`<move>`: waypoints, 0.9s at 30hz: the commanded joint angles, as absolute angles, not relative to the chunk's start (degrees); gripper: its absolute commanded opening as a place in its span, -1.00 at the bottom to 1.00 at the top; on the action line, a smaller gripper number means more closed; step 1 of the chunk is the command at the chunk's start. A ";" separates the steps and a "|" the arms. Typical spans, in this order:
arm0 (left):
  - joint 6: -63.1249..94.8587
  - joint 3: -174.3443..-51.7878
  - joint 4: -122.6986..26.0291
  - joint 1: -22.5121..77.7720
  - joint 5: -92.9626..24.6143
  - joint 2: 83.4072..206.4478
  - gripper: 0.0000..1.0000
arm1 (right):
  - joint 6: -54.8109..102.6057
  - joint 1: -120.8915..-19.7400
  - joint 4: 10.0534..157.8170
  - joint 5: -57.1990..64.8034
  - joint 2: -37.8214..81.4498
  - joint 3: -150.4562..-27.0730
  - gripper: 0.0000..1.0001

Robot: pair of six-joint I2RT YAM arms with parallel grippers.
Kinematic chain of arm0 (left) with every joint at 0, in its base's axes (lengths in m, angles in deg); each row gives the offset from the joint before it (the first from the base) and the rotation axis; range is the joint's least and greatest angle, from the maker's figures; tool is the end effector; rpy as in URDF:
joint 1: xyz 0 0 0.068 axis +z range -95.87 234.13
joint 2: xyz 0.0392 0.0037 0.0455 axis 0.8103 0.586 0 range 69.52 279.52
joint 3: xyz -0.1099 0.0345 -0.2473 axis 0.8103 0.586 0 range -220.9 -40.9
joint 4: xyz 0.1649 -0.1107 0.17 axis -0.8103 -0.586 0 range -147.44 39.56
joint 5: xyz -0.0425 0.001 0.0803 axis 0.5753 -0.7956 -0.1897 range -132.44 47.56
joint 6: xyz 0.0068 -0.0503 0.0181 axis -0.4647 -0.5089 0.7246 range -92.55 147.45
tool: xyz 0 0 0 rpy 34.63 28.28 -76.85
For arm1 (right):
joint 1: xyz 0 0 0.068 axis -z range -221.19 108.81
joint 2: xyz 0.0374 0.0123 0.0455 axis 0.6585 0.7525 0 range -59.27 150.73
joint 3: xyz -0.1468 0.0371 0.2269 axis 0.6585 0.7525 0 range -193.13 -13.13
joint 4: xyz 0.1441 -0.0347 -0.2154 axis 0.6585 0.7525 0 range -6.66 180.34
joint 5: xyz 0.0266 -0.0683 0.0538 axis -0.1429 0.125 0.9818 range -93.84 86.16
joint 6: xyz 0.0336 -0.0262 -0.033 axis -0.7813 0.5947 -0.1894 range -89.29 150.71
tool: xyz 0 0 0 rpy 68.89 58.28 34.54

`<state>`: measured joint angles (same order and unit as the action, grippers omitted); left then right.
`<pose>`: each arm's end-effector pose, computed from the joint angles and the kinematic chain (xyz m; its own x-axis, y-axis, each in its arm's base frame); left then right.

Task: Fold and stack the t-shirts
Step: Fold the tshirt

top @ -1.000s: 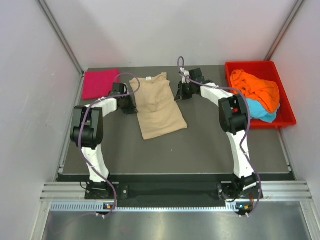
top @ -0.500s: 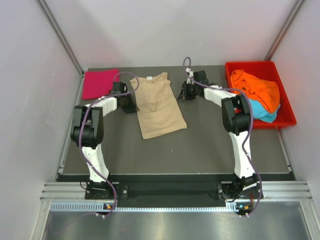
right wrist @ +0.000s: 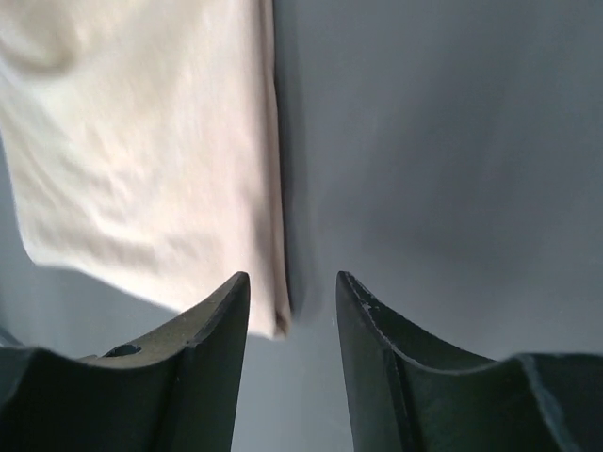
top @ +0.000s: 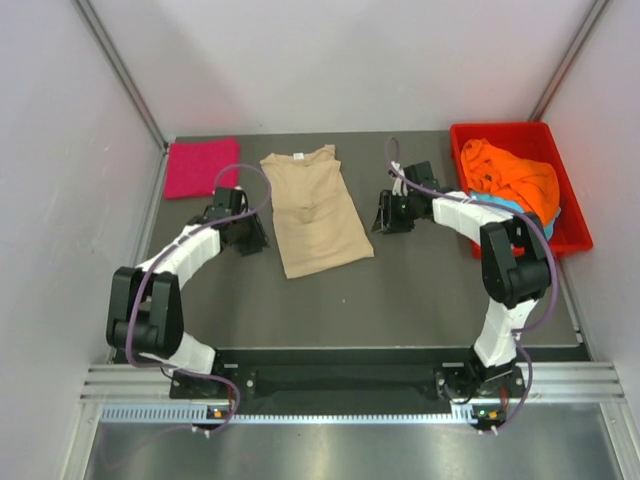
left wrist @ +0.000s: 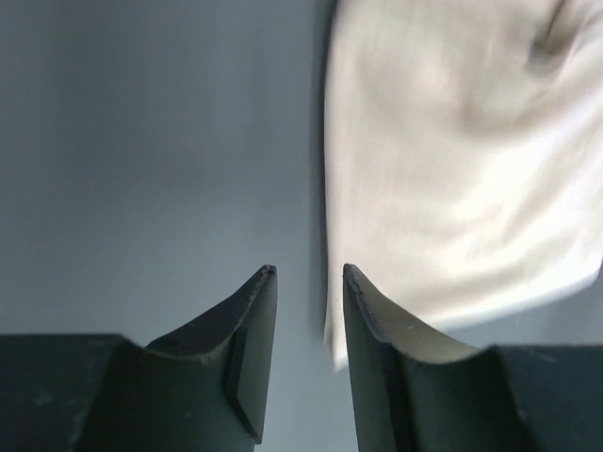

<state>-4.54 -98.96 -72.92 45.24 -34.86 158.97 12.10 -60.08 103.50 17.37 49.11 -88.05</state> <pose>0.3176 -0.0544 0.2129 -0.7986 -0.4067 -0.4437 -0.2278 0.8866 -0.4027 0.3784 0.1432 0.1927 -0.8830 0.0123 -0.4692 -0.2354 0.8533 0.4653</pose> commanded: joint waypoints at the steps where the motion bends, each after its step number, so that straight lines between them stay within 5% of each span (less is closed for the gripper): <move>1: -6.65 -89.97 -72.33 42.88 -28.74 152.85 -0.22 | 14.45 -60.88 102.15 18.74 43.92 -80.74 -0.14; 8: -11.93 -80.89 -65.39 39.10 -25.12 148.71 -0.17 | 15.59 -61.31 97.32 25.34 44.44 -75.97 -0.14; 27: -12.02 -81.94 -61.86 36.46 -29.60 157.23 -0.22 | 15.86 -62.81 94.33 27.89 47.35 -73.95 -0.23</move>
